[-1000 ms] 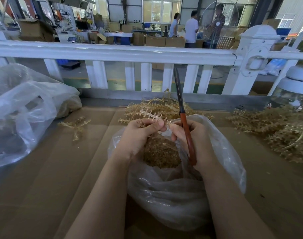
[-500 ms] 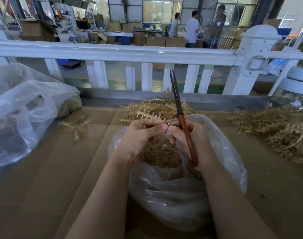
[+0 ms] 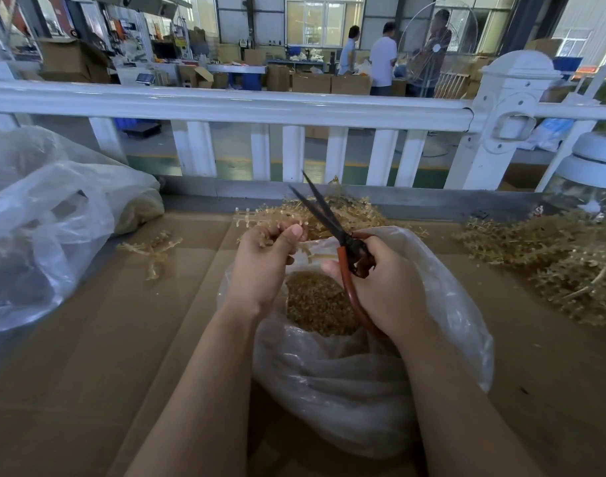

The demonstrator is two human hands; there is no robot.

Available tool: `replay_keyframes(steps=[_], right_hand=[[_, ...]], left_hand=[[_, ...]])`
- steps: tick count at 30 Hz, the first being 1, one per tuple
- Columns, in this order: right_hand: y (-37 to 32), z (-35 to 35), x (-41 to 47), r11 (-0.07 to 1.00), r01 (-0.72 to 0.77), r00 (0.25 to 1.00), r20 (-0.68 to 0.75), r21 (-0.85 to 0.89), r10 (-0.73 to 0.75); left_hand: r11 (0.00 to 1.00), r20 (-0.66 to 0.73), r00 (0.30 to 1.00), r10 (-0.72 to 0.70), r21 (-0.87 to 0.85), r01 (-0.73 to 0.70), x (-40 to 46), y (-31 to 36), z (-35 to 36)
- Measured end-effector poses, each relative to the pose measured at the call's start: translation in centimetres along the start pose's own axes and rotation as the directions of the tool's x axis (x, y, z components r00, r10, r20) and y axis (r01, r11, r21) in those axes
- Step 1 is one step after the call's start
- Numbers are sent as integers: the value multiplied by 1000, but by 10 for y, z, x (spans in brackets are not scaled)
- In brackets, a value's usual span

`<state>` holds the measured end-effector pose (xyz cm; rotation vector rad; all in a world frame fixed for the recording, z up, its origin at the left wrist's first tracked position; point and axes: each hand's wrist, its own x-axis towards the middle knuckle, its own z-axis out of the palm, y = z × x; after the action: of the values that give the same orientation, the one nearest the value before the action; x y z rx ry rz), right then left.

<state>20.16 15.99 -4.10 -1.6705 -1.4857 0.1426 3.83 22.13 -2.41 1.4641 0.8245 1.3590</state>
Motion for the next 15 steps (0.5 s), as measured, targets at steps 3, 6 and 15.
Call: replay_keyframes(steps=[3, 6, 15], right_hand=[[1, 1, -1, 990, 92, 996, -10, -105, -93], [1, 2, -1, 976, 122, 992, -19, -179, -128], [4, 4, 1, 955, 113, 988, -72, -275, -138]], left_hand=[[999, 2, 1000, 20, 41, -20, -1, 1, 0], [995, -6, 999, 35, 89, -35, -1, 2, 0], [994, 30, 998, 51, 94, -53, -2, 5, -1]])
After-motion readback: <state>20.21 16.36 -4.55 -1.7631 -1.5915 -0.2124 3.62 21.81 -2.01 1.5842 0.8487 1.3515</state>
